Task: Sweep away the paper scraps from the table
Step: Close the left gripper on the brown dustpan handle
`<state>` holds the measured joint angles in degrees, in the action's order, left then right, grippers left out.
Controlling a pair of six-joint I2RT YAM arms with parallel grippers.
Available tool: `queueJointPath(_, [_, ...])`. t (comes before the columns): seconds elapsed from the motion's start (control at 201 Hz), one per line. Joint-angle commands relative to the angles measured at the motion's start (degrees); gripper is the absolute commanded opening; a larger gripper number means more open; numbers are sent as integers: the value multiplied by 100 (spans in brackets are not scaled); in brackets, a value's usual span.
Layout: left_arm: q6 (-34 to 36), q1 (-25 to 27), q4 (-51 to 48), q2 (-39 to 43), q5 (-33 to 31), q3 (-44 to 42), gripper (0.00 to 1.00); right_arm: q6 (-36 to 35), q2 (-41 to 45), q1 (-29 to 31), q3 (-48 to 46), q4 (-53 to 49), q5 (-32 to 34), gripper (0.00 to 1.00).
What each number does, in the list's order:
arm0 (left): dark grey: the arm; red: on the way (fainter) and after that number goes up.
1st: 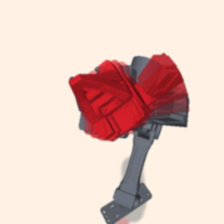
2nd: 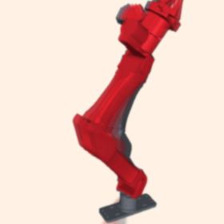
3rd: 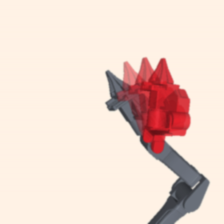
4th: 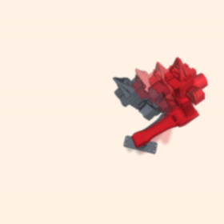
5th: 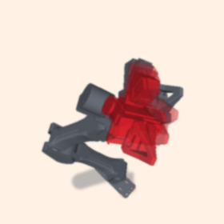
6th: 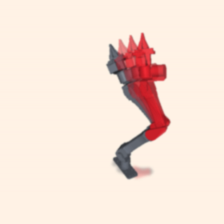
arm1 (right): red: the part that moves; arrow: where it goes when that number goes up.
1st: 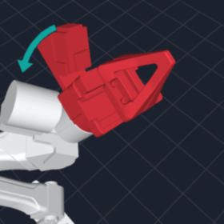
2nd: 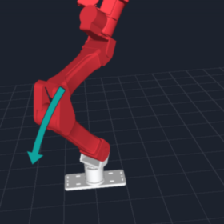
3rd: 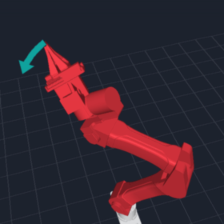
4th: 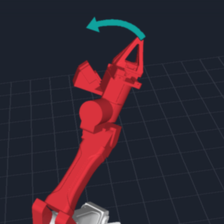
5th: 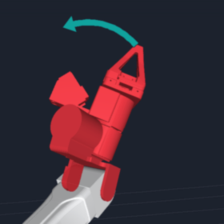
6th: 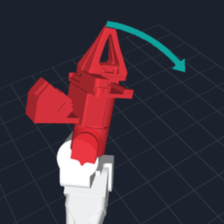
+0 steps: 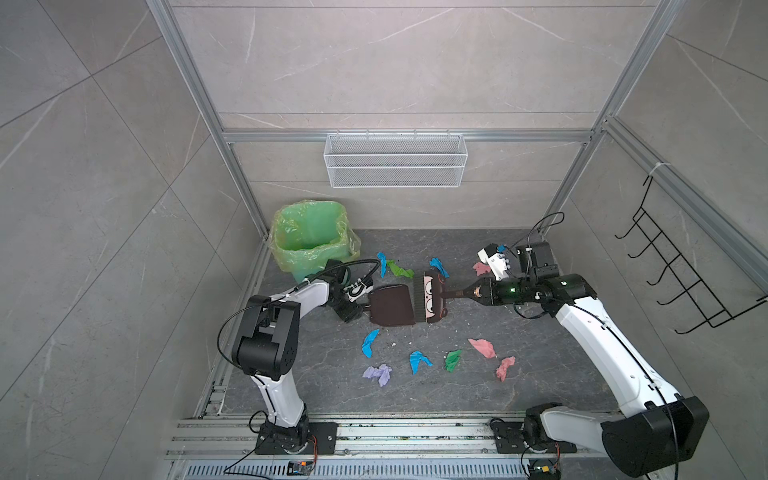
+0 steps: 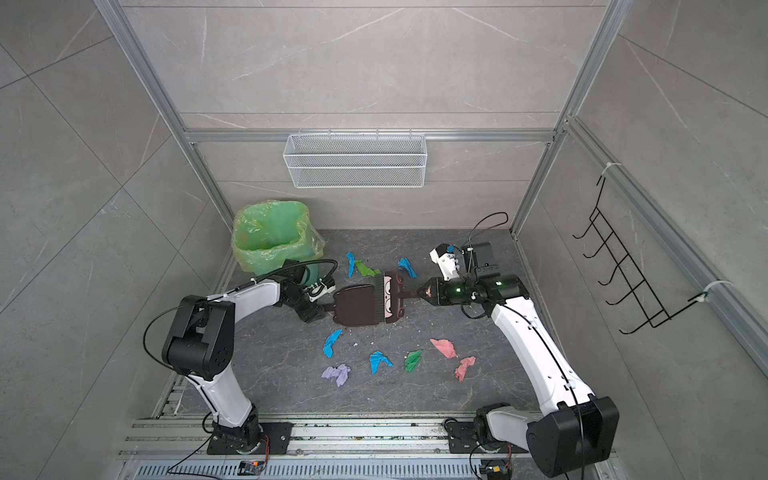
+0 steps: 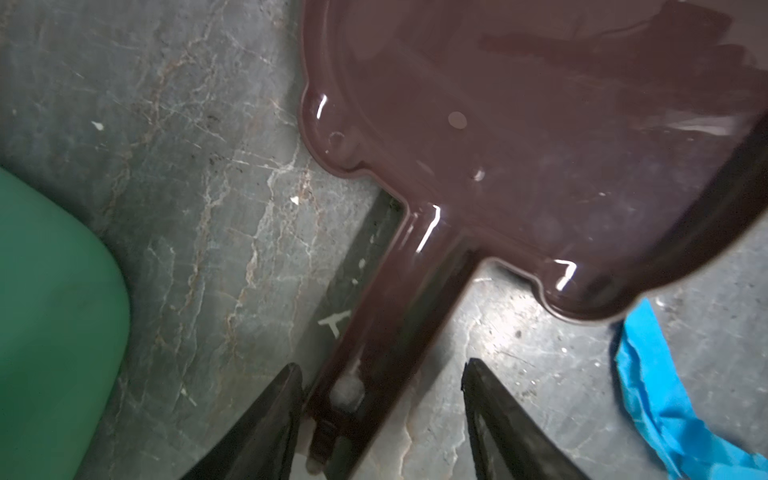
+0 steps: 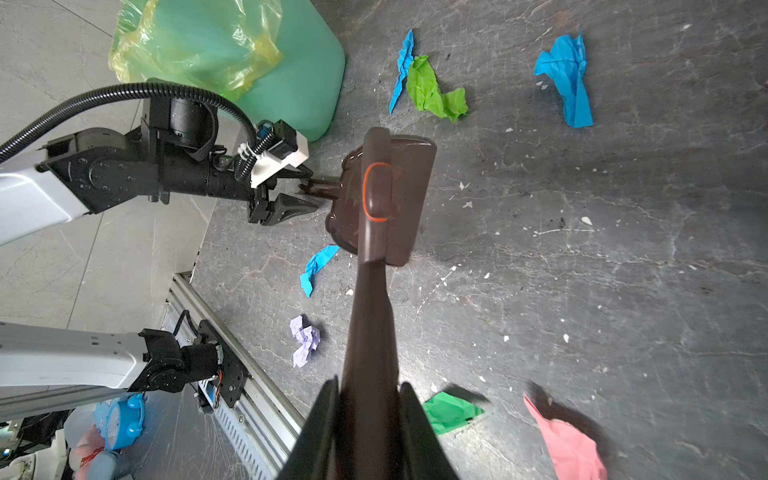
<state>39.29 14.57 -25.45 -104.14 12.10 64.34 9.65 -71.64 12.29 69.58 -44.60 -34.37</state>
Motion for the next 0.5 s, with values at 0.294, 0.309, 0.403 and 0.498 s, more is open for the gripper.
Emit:
queueJointPath(0.294, [130,-20,-340,-172,245,260,60,11,293,-94,-104,177,-179,0])
queueJointPath(0.309, [124,-16,-342,-159,249,230,60,11,291,-91,-101,173,-182,0])
queueJointPath(0.403, [101,-2,-376,-90,267,61,60,14,267,-103,-64,184,-192,0])
queueJointPath(0.498, [16,30,-461,-85,276,27,58,19,242,-112,-38,188,-210,0])
